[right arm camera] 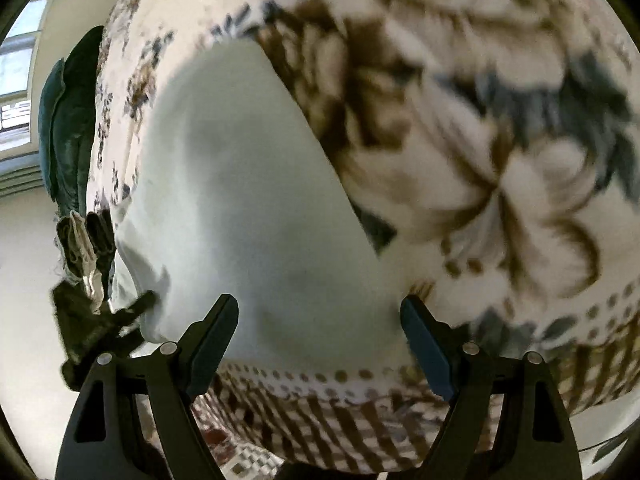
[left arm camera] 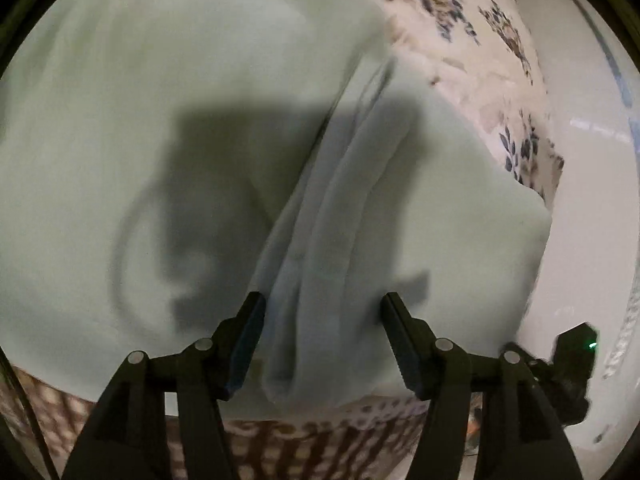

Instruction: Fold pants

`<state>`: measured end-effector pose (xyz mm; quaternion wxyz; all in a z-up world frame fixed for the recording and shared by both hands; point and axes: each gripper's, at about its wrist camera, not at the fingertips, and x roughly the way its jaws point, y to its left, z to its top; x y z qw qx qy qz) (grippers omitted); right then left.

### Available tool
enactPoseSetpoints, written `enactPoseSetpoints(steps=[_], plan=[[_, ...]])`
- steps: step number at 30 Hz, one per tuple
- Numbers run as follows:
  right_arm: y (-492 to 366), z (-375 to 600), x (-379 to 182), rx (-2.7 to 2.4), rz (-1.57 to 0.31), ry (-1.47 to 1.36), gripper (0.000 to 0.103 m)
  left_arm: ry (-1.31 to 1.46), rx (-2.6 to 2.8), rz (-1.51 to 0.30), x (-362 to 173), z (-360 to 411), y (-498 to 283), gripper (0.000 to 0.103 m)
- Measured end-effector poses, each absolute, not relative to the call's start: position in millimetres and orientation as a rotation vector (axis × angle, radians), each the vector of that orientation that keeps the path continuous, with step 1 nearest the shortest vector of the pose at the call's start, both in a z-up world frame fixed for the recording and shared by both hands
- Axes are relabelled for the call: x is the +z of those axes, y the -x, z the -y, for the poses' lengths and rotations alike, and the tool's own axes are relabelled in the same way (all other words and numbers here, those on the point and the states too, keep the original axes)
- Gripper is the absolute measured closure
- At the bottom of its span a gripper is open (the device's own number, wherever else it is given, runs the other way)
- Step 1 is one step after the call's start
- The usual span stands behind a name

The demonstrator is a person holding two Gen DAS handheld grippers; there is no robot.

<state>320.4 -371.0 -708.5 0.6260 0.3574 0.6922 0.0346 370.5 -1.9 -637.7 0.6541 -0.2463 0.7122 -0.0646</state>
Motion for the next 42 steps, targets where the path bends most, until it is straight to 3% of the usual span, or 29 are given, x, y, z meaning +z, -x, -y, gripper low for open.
enactPoseSetpoints(steps=[1,2,4,6,9,13,16,20,22,23,25,26,27,30,35,36,37,39,42], plan=[[-318.9,369.3,-712.0,0.080,-1.584,-0.813,0.035,0.561,-0.142,-1.593,-636.8,1.8,-367.1,0.053],[-318.0,368.4,-714.1,0.067,-1.581,-0.797,0.042,0.564,-0.168,-1.577,-633.6,4.3,-363.9,0.073],[-316.8,369.6,-715.6,0.058,-1.555,-0.819,0.052,0.516,-0.178,-1.563,-620.7,10.8,-357.9,0.080],[-316.9,369.9,-711.2,0.047,-1.544,-0.794,0.054,0.495,-0.186,-1.534,-605.3,14.1,-351.0,0.087],[-318.1,368.2,-703.6,0.047,-1.533,-0.750,0.055,0.525,-0.169,-1.539,-598.5,9.0,-340.9,0.087],[-322.2,369.0,-707.7,0.046,-1.554,-0.737,0.055,0.541,-0.128,-1.604,-631.3,-3.4,-341.4,0.086],[-328.4,362.3,-711.8,0.051,-1.597,-0.695,0.046,0.513,-0.139,-1.624,-640.5,-2.2,-346.8,0.082],[-332.5,362.1,-704.2,0.046,-1.618,-0.671,0.039,0.503,-0.137,-1.588,-615.0,-5.5,-347.7,0.072],[-336.7,358.0,-689.2,0.032,-1.603,-0.607,0.023,0.492,-0.124,-1.519,-592.1,-12.8,-343.5,0.065],[-339.0,353.6,-678.1,0.028,-1.578,-0.568,0.022,0.489,-0.114,-1.485,-581.2,-18.6,-339.9,0.060],[-345.8,342.2,-657.0,0.048,-1.531,-0.508,0.021,0.472,-0.065,-1.401,-563.2,-36.8,-332.4,0.036],[-349.0,333.6,-647.6,0.055,-1.510,-0.476,0.021,0.459,-0.047,-1.378,-558.4,-47.0,-328.9,0.008],[-353.2,322.3,-636.7,0.069,-1.480,-0.446,0.019,0.456,-0.026,-1.354,-555.5,-59.2,-325.4,0.000],[-367.7,285.4,-619.6,0.107,-1.417,-0.393,0.011,0.531,0.075,-1.319,-564.1,-103.1,-318.4,0.000],[-409.9,195.1,-622.7,0.251,-1.458,-0.291,0.013,0.665,0.302,-1.250,-583.0,-183.0,-311.4,0.000],[-420.7,169.6,-620.6,0.328,-1.445,-0.298,0.024,0.689,0.340,-1.227,-586.0,-199.5,-311.9,0.000],[-430.1,148.7,-618.4,0.381,-1.423,-0.287,0.050,0.708,0.367,-1.215,-589.1,-210.5,-311.6,0.000],[-450.8,104.8,-625.5,0.443,-1.411,-0.237,0.078,0.769,0.393,-1.200,-598.0,-232.2,-311.5,0.000],[-489.6,54.3,-662.9,0.503,-1.478,-0.205,0.093,0.786,0.432,-1.186,-607.3,-246.0,-310.8,0.000]])
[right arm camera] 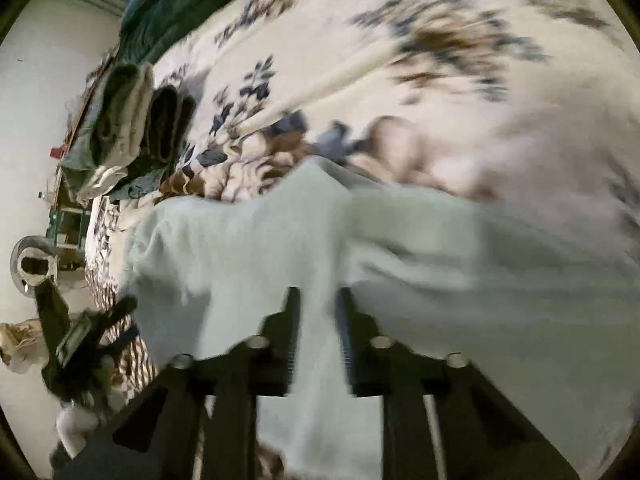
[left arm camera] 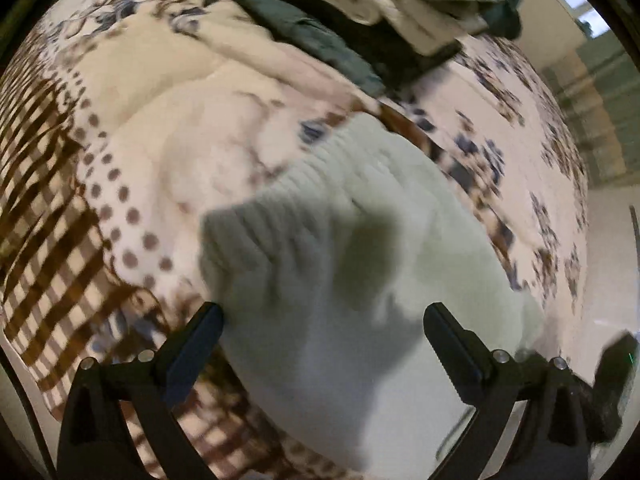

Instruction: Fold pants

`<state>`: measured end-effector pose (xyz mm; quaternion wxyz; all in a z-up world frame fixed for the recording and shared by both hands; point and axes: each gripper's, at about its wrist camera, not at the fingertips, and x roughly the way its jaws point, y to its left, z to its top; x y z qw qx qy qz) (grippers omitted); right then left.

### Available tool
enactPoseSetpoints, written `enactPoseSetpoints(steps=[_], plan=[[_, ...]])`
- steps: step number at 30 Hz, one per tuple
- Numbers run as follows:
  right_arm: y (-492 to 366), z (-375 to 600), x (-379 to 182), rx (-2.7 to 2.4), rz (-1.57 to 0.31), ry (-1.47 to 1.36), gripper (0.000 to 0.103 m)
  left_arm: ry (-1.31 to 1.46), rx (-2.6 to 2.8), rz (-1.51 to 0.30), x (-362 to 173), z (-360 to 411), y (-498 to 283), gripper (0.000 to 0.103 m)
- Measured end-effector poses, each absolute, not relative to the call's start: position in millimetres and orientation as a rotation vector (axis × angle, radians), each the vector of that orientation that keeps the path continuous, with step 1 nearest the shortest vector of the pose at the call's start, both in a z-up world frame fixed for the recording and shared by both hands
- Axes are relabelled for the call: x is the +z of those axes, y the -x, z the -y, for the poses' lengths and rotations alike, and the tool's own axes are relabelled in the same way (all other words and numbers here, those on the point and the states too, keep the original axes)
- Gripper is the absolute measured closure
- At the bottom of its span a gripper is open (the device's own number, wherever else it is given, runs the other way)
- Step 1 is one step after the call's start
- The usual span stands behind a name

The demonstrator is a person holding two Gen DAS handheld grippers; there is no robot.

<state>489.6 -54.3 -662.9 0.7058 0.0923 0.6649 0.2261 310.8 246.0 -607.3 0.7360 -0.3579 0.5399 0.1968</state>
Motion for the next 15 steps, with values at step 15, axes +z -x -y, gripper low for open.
enactPoseSetpoints(steps=[15], plan=[[-551.2,5.1,-703.5,0.462,-1.590,-0.050,0.088,1.142,0.354,-1.020,-641.7,-296.9,-269.0,0.000]])
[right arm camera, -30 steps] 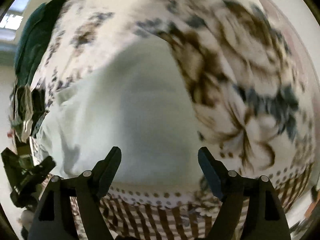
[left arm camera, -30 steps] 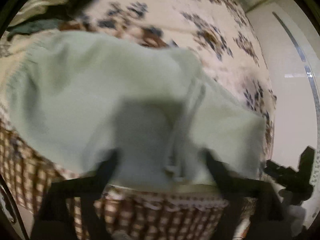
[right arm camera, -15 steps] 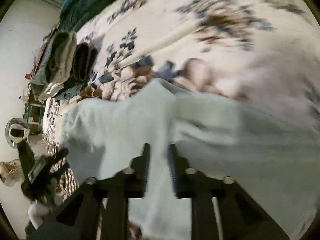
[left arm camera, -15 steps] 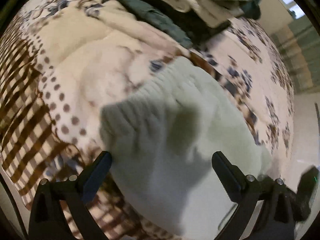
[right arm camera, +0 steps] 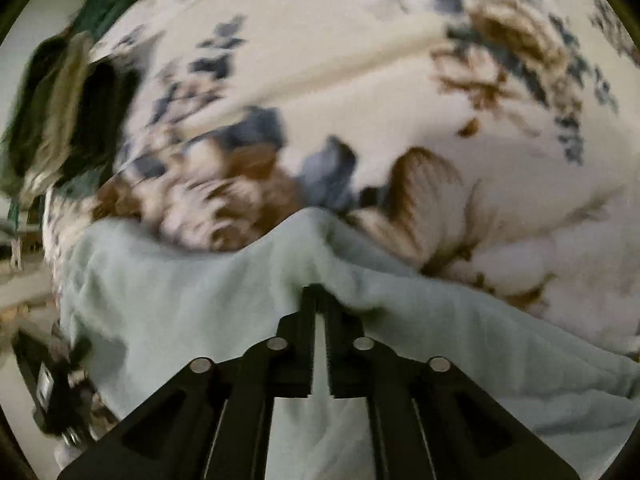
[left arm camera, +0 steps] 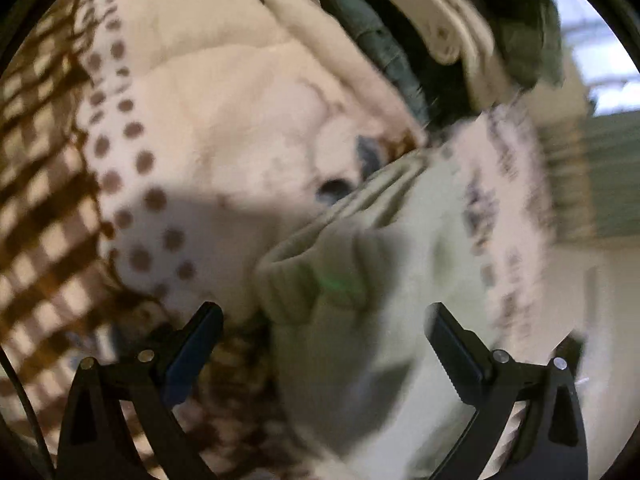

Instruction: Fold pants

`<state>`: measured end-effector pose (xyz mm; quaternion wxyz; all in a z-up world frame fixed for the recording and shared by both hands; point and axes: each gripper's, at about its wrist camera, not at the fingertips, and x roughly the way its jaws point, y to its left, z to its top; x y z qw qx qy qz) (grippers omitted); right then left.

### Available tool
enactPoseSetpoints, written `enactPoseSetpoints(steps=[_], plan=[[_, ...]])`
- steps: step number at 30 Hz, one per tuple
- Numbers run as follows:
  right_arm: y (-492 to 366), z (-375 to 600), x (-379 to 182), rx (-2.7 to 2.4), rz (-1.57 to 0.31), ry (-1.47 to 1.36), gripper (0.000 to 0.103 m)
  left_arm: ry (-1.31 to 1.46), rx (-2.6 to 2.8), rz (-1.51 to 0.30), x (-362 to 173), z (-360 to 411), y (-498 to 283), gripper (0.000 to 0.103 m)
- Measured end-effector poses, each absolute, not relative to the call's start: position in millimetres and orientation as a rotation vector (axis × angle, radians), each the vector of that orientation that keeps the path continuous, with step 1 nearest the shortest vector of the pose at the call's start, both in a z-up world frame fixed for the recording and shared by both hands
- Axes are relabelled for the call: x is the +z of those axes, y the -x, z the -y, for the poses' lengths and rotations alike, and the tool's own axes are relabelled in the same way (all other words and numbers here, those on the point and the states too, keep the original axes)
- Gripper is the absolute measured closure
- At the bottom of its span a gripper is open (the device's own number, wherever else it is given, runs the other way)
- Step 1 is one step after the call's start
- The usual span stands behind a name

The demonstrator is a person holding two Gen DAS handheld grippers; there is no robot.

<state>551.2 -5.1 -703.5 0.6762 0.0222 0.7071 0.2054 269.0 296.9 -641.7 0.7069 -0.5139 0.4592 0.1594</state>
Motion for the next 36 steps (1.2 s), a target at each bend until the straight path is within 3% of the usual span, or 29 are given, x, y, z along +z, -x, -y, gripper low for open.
enactPoseSetpoints(steps=[3,8,10,12,15,22,27,36], plan=[[-521.2,19.5,-671.4,0.508,-1.544,-0.102,0.050,1.274,0.307,-0.996,-659.4,-305.6,-275.5,0.001],[-481.9,53.4,-649.0,0.468,-1.499,-0.167,0.048,1.206,0.271,-1.066,-678.4,-303.6,-310.7,0.005],[-474.6,66.7,-644.9,0.449,-1.491,-0.213,0.048,1.175,0.278,-1.062,-676.4,-303.4,-314.5,0.016],[-469.1,83.0,-640.3,0.431,-1.477,-0.251,0.048,1.144,0.291,-1.053,-669.4,-304.6,-310.8,0.048],[-467.4,96.6,-638.9,0.393,-1.453,-0.265,0.048,1.046,0.280,-1.027,-643.0,-296.9,-302.4,0.066],[-454.9,129.9,-642.4,0.326,-1.443,-0.290,0.048,0.754,0.172,-0.920,-534.6,-230.5,-300.3,0.069],[-439.5,176.4,-651.6,0.262,-1.474,-0.375,0.048,0.676,-0.062,-0.881,-468.9,-140.6,-317.6,0.070],[-397.9,309.3,-661.8,0.101,-1.476,-0.608,0.048,0.598,-0.458,-0.999,-470.2,79.5,-360.8,0.070]])
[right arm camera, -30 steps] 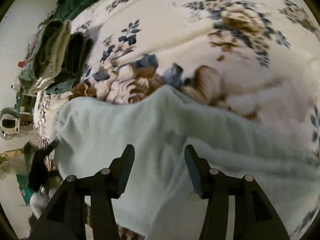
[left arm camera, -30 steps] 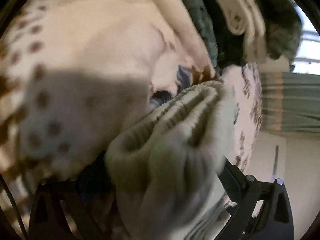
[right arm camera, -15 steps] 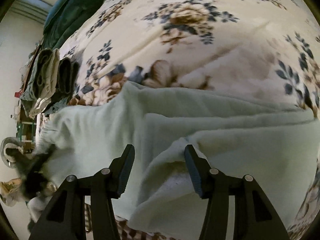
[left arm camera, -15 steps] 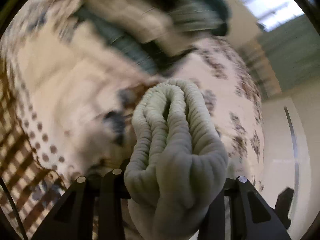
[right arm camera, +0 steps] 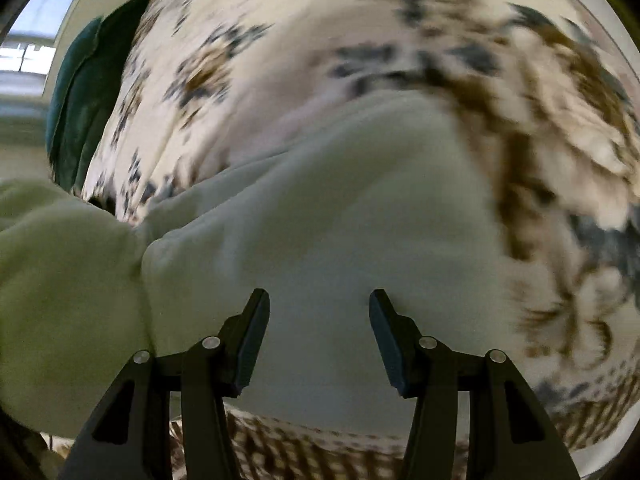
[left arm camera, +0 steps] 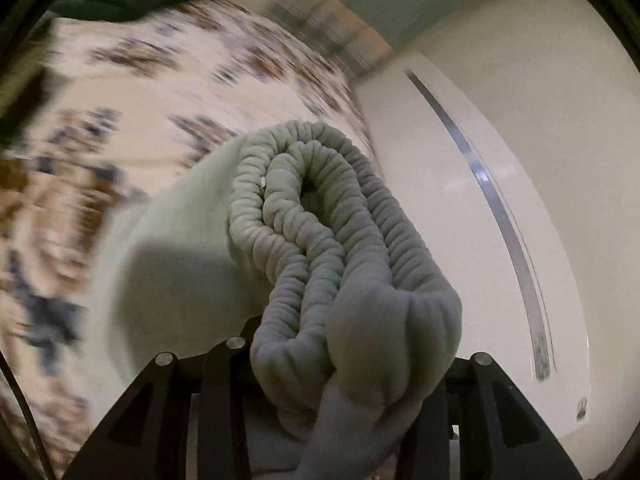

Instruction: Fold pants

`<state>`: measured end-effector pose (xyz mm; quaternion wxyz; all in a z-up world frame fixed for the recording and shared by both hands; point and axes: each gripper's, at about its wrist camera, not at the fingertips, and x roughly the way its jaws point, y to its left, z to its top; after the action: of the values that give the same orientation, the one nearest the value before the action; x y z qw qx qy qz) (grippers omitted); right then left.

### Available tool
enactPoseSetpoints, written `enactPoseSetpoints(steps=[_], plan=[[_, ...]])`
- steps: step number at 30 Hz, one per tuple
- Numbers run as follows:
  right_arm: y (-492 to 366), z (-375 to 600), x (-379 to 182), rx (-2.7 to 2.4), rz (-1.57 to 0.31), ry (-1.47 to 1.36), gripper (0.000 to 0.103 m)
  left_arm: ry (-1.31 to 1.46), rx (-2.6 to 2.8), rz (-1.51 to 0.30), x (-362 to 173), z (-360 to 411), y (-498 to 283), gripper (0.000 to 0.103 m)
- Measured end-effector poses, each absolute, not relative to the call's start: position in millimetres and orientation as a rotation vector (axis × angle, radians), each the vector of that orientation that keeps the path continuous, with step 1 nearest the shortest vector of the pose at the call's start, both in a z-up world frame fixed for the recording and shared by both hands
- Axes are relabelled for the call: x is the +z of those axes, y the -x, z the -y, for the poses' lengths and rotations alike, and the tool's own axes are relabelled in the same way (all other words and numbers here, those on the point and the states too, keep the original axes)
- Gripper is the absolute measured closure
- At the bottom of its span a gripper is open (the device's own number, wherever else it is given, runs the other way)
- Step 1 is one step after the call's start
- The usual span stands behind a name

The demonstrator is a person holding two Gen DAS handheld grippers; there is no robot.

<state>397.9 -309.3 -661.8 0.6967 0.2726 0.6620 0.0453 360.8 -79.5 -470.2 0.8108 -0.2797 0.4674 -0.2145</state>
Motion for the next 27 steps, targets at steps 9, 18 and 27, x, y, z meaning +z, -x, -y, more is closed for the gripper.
enactPoseSetpoints(steps=[9,18,27], plan=[[-346.4,447.8,-671.8,-0.105,-1.438,-0.715,0.048,0.370,-0.548,-1.173,-547.8,251.0,-359.0,0.070],[-317.6,533.2,-685.2,-0.179,-1.439,-0.823,0.048,0.177,-0.502,-1.357,-583.2,301.2,-355.1,0.032],[-320.6,531.4,-656.6,-0.073,-1.407,-0.817,0.017,0.305,-0.474,-1.324,-501.6,254.9,-346.0,0.006]])
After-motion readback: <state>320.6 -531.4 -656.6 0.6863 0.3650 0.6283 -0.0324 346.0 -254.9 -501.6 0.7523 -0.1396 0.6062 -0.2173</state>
